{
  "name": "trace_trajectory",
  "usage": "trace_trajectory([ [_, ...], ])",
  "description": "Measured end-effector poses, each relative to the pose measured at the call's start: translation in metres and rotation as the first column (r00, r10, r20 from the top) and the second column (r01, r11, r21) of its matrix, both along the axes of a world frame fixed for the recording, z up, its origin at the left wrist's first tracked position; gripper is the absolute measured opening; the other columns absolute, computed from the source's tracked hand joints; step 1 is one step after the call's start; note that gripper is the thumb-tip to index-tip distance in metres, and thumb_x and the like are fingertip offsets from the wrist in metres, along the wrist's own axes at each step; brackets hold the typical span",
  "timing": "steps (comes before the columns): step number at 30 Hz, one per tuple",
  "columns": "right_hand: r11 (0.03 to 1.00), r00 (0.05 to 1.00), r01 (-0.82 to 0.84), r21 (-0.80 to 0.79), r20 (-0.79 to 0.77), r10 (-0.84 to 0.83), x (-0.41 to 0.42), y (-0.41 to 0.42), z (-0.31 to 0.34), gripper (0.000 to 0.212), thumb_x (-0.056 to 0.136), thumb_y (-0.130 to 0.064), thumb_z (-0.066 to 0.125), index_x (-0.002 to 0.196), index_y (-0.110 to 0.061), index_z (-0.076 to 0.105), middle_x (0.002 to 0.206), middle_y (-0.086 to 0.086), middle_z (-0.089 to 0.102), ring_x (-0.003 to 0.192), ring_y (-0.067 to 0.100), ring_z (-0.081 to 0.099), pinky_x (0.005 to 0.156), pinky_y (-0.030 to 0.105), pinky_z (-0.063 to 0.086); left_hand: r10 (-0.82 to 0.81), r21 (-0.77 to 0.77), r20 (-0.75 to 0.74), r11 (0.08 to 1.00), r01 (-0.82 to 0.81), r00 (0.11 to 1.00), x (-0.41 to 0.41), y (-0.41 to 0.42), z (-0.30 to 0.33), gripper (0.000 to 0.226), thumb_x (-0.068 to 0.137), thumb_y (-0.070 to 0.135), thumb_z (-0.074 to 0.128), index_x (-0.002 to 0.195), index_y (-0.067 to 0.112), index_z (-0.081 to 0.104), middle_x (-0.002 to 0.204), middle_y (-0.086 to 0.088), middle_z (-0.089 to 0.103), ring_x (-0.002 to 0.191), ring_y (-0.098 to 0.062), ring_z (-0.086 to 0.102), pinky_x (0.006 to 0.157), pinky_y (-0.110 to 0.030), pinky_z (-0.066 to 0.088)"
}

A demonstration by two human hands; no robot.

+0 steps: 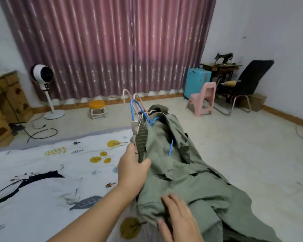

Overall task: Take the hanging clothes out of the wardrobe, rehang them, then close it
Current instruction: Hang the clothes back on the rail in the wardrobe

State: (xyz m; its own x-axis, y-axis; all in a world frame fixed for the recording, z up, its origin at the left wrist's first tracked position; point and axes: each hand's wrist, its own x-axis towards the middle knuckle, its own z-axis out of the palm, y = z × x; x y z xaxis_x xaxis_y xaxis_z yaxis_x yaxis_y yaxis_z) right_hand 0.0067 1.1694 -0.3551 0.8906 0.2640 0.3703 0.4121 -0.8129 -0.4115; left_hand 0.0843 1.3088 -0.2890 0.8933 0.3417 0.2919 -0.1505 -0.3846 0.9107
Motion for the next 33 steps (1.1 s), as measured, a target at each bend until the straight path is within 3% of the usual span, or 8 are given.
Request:
trace_trajectory([
  [4,0.995,0.992,0.097,0.023,0.085,-0.098,-0.017,-0.041,0.068,0.038,0.087,-0.056,0.031,0.109,-0.03,0.048,0.111,-0.003,0.063,0.098,0.014,0.049,0.095,0.003,0.026,-0.049,0.074,0.062,0.996,0.044,0.997,-0.007,-0.015,0.094,0.02,0.071,0.01,0.063,0.075,0.021,0.048,0.077,0.007,0.06,0.077,-0.02,0.054,0.063,-0.021,0.041],
  [8,0.985,0.981,0.166,0.042,0.099,-0.17,-0.034,-0.075,0.144,0.033,0.08,-0.047,0.039,0.105,-0.028,0.048,0.1,0.005,0.071,0.091,0.015,0.062,0.073,0.016,0.043,-0.094,0.094,0.131,0.992,0.082,0.987,-0.027,-0.009,0.191,0.031,0.061,0.02,0.061,0.091,0.015,0.056,0.092,-0.001,0.065,0.088,-0.022,0.06,0.081,-0.034,0.047],
  [13,0.976,0.973,0.189,0.111,0.109,-0.201,-0.059,-0.091,0.24,0.031,0.088,-0.016,0.055,0.119,-0.019,0.058,0.129,0.007,0.055,0.123,0.022,0.048,0.099,0.029,0.038,-0.167,0.308,0.158,0.945,0.112,0.973,-0.085,0.022,0.297,0.017,0.068,0.011,0.065,0.081,0.013,0.053,0.072,0.006,0.056,0.065,-0.005,0.048,0.059,-0.015,0.039],
  [15,0.985,0.986,0.128,0.114,0.096,-0.139,-0.071,-0.089,0.274,0.036,0.094,-0.022,0.051,0.13,-0.02,0.05,0.142,-0.001,0.04,0.134,0.015,0.032,0.106,0.022,0.023,-0.181,0.399,0.151,0.91,0.107,0.972,-0.12,0.035,0.327,0.025,0.059,0.02,0.059,0.079,0.007,0.053,0.069,-0.002,0.053,0.065,-0.012,0.045,0.061,-0.027,0.036],
  [20,0.985,0.98,0.043,0.167,0.182,-0.074,-0.102,-0.066,0.357,0.042,0.095,-0.027,0.048,0.136,-0.018,0.043,0.143,0.001,0.039,0.134,0.015,0.03,0.106,0.026,0.025,-0.19,0.548,0.088,0.829,0.112,0.978,-0.22,0.068,0.382,0.023,0.064,0.016,0.061,0.077,0.003,0.047,0.063,-0.003,0.04,0.056,-0.01,0.035,0.056,-0.029,0.029],
  [25,0.979,0.974,-0.091,0.18,0.221,0.05,-0.139,-0.023,0.42,0.065,0.091,-0.036,0.056,0.145,-0.014,0.028,0.149,0.004,0.034,0.137,0.019,0.03,0.112,0.034,0.025,-0.129,0.604,0.051,0.793,0.072,0.99,-0.34,0.106,0.413,0.056,0.051,0.038,0.056,0.097,0.005,0.058,0.089,-0.022,0.061,0.085,-0.039,0.057,0.076,-0.054,0.047],
  [30,0.95,0.942,-0.297,0.091,0.191,0.276,-0.181,0.035,0.447,0.092,0.081,-0.042,0.068,0.15,-0.015,0.013,0.157,0.003,0.015,0.145,0.016,0.012,0.117,0.033,0.016,-0.075,0.572,0.061,0.82,0.026,0.995,-0.463,0.132,0.428,0.05,0.051,0.035,0.06,0.1,0.02,0.064,0.093,-0.01,0.067,0.088,-0.026,0.063,0.081,-0.046,0.05],
  [33,0.881,0.885,-0.459,0.113,0.154,0.44,-0.209,0.072,0.456,0.104,0.071,-0.039,0.078,0.15,-0.017,0.014,0.156,0.0,0.02,0.143,0.014,0.018,0.118,0.034,0.018,-0.015,0.552,0.075,0.833,-0.029,0.997,-0.527,0.145,0.432,0.044,0.055,0.022,0.064,0.098,0.028,0.066,0.093,0.008,0.07,0.087,-0.01,0.065,0.079,-0.022,0.05],
])
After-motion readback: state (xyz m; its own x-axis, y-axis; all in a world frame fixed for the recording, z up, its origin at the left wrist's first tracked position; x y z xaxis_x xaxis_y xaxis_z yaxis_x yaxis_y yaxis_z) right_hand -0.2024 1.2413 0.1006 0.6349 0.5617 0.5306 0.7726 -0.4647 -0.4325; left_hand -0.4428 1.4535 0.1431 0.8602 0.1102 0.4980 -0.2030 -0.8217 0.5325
